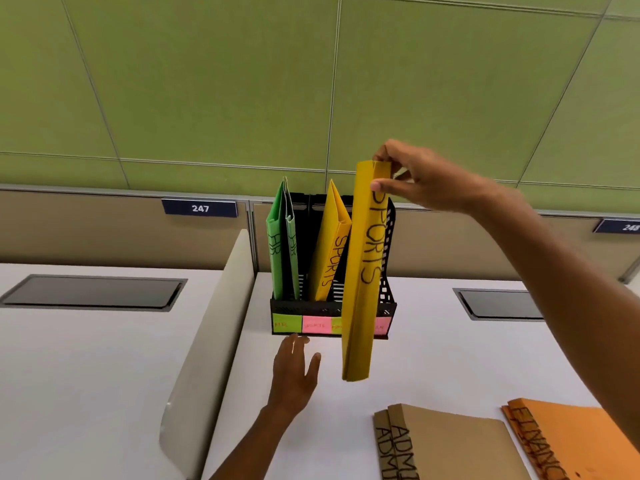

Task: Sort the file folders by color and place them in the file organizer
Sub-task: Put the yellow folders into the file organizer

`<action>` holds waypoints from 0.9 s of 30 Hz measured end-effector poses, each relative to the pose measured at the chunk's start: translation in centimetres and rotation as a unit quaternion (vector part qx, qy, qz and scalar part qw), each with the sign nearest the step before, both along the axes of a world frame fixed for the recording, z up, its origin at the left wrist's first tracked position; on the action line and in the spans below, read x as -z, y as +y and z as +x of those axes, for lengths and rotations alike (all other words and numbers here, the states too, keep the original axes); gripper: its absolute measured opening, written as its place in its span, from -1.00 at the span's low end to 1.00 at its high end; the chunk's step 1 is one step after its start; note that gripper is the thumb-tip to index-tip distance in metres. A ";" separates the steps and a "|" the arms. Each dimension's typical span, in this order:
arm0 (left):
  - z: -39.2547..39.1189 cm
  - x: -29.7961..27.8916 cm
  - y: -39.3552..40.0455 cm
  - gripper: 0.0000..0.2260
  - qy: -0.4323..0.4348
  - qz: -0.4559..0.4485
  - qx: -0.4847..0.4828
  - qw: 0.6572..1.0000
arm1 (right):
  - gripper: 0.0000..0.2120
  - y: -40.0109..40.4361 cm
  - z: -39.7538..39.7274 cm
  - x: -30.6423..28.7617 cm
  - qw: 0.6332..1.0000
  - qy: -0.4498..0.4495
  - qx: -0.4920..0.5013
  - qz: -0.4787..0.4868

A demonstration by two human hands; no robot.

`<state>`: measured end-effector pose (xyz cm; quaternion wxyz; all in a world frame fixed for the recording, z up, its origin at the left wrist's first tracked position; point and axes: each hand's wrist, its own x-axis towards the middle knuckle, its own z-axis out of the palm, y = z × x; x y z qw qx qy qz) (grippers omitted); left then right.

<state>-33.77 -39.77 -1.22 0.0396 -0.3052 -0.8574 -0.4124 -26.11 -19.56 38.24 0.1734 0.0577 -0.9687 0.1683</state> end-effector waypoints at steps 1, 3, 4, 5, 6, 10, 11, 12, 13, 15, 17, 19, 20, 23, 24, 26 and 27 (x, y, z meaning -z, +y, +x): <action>-0.4 0.1 0.1 -0.45 -0.002 0.001 0.002 1.000 | -0.79 -0.2 -0.5 -0.4 1.000 0.009 0.003 0.003; -1.0 0.5 0.2 -0.40 -0.015 0.002 0.007 1.000 | -0.75 -0.7 -1.3 -1.0 1.000 0.023 0.003 0.004; -1.1 0.7 0.2 -0.42 -0.022 0.000 0.010 1.000 | -0.73 -1.0 -1.5 -1.3 1.000 0.029 -0.002 0.003; -1.3 0.9 0.2 -0.47 -0.027 -0.003 0.013 1.000 | -0.72 -1.2 -1.8 -1.6 0.999 0.034 -0.008 0.004; -1.4 1.2 0.3 -0.52 -0.031 -0.007 0.015 0.999 | -0.71 -1.4 -2.0 -2.0 0.999 0.038 -0.013 0.006; -2.2 1.7 0.4 -0.58 -0.042 -0.023 0.025 0.999 | -0.70 -1.6 -2.9 -2.6 0.997 0.067 -0.026 0.032; -2.5 1.6 0.4 -0.56 -0.038 -0.030 0.028 0.998 | -0.70 -1.5 -3.2 -2.5 0.996 0.077 -0.028 0.040; -2.8 1.6 0.5 -0.53 -0.032 -0.037 0.031 0.998 | -0.70 -1.2 -3.6 -2.3 0.995 0.086 -0.029 0.048; -3.1 1.5 0.6 -0.50 -0.031 -0.045 0.033 0.998 | -0.71 -1.0 -4.1 -2.1 0.994 0.094 -0.028 0.057; -3.6 1.2 0.9 -0.46 -0.031 -0.055 0.040 0.997 | -0.72 -0.4 -5.1 -1.3 0.990 0.116 -0.017 0.081; -4.0 0.8 1.1 -0.48 -0.025 -0.058 0.049 0.997 | -0.72 0.2 -6.1 -0.2 0.985 0.140 -0.005 0.101; -4.4 0.3 1.3 -0.47 -0.011 -0.068 0.056 0.996 | -0.72 0.8 -7.2 0.8 0.981 0.161 0.005 0.107; -4.6 0.0 1.4 -0.45 -0.003 -0.075 0.062 0.995 | -0.73 1.0 -7.6 1.2 0.979 0.173 0.011 0.106; -5.0 -0.9 1.3 -0.37 0.018 -0.107 0.072 0.992 | -0.74 1.2 -9.1 2.5 0.973 0.207 0.025 0.100; -5.1 -1.2 1.4 -0.34 0.021 -0.121 0.072 0.990 | -0.74 1.0 -9.5 3.1 0.972 0.213 0.032 0.098; -5.0 -1.9 1.5 -0.28 0.030 -0.140 0.072 0.987 | -0.74 0.6 -10.2 4.4 0.969 0.223 0.044 0.096; -4.9 -2.3 1.5 -0.26 0.034 -0.145 0.071 0.986 | -0.74 0.5 -10.4 5.0 0.968 0.227 0.048 0.097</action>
